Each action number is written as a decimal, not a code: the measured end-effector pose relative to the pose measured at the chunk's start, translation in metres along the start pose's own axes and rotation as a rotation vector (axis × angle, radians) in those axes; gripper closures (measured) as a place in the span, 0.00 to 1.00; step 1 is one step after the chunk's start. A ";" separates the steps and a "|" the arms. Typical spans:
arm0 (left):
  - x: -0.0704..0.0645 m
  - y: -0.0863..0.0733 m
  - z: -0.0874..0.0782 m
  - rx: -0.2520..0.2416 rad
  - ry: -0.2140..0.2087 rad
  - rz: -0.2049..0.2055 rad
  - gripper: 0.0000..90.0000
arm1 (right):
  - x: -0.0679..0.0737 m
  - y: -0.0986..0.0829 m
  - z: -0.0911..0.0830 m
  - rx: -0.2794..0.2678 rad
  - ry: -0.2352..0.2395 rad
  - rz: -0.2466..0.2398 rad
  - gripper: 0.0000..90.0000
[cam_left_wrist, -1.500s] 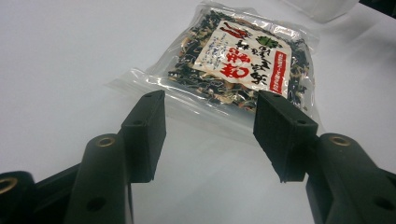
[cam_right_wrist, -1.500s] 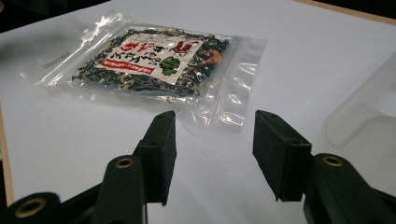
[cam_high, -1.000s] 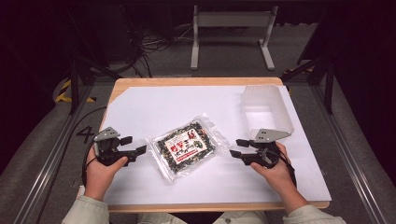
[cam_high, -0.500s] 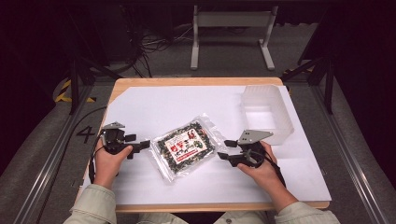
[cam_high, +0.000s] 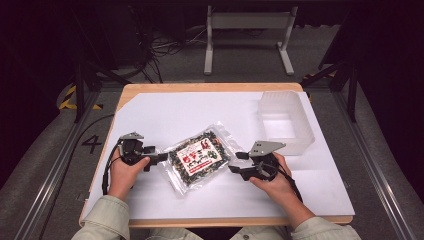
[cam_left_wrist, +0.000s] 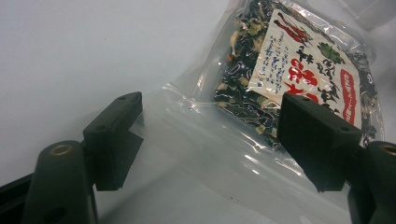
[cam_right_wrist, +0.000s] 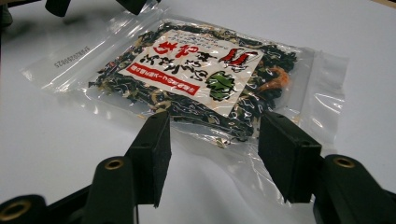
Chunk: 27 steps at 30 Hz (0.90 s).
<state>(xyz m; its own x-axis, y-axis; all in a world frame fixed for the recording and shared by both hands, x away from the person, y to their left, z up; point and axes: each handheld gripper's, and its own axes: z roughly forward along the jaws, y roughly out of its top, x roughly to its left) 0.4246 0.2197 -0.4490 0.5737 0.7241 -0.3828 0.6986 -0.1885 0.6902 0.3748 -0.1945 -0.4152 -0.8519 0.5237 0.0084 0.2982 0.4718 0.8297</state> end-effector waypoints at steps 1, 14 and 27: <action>0.000 -0.001 0.001 0.002 -0.003 -0.018 0.28 | 0.001 0.000 0.003 0.004 0.004 -0.003 0.49; -0.002 -0.003 0.005 0.032 -0.029 -0.038 0.47 | 0.002 0.001 0.011 0.009 0.014 -0.010 0.50; -0.006 0.002 -0.004 -0.076 -0.004 -0.017 0.96 | 0.000 0.001 0.006 -0.007 0.011 -0.011 0.50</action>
<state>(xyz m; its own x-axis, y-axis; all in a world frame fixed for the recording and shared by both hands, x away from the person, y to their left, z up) 0.4206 0.2180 -0.4432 0.5638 0.7243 -0.3969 0.6735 -0.1251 0.7285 0.3776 -0.1894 -0.4180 -0.8596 0.5109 0.0051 0.2857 0.4725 0.8338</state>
